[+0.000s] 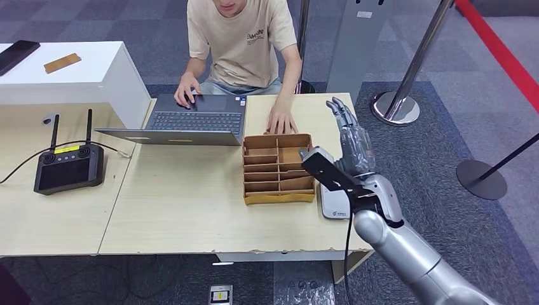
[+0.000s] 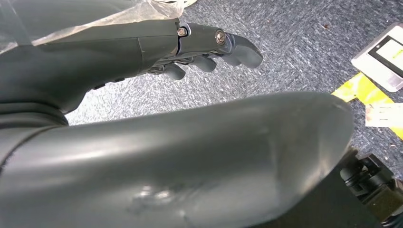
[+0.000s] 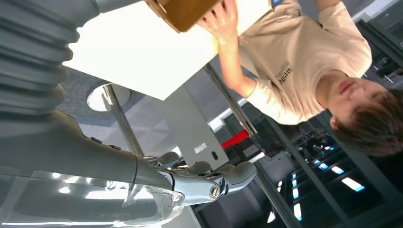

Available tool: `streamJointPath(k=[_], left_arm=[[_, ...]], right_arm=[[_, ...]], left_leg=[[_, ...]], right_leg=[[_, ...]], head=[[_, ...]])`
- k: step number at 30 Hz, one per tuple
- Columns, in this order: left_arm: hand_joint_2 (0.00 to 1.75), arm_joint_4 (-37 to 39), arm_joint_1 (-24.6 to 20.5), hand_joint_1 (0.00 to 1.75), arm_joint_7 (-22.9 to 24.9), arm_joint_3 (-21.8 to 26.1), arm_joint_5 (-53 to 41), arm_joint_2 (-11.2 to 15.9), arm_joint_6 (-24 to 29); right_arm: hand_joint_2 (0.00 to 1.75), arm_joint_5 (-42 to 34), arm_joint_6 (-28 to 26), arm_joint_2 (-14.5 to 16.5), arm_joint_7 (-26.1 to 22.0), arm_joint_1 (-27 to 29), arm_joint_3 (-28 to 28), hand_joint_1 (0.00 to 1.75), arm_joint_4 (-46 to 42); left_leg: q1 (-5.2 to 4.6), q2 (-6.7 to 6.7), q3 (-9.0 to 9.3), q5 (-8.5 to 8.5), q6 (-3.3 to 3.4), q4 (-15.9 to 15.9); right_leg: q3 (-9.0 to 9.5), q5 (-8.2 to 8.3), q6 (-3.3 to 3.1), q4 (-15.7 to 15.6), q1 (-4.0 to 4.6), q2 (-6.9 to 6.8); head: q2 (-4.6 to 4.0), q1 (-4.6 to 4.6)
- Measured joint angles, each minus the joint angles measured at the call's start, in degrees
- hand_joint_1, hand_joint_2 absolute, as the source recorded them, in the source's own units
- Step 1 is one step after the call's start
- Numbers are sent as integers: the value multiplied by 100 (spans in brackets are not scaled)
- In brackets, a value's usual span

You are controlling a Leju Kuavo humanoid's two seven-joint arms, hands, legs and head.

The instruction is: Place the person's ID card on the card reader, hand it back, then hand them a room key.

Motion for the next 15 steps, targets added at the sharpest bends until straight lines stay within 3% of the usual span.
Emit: streamJointPath(k=[15], left_arm=[[0,0,-1,0,1,79,3,-16,10]], right_arm=[[175,35,5,50,12,110,-88,0,84]], left_leg=[[0,0,0,0,0,0]], right_leg=[[-2,0,0,0,0,0]], head=[[0,-1]])
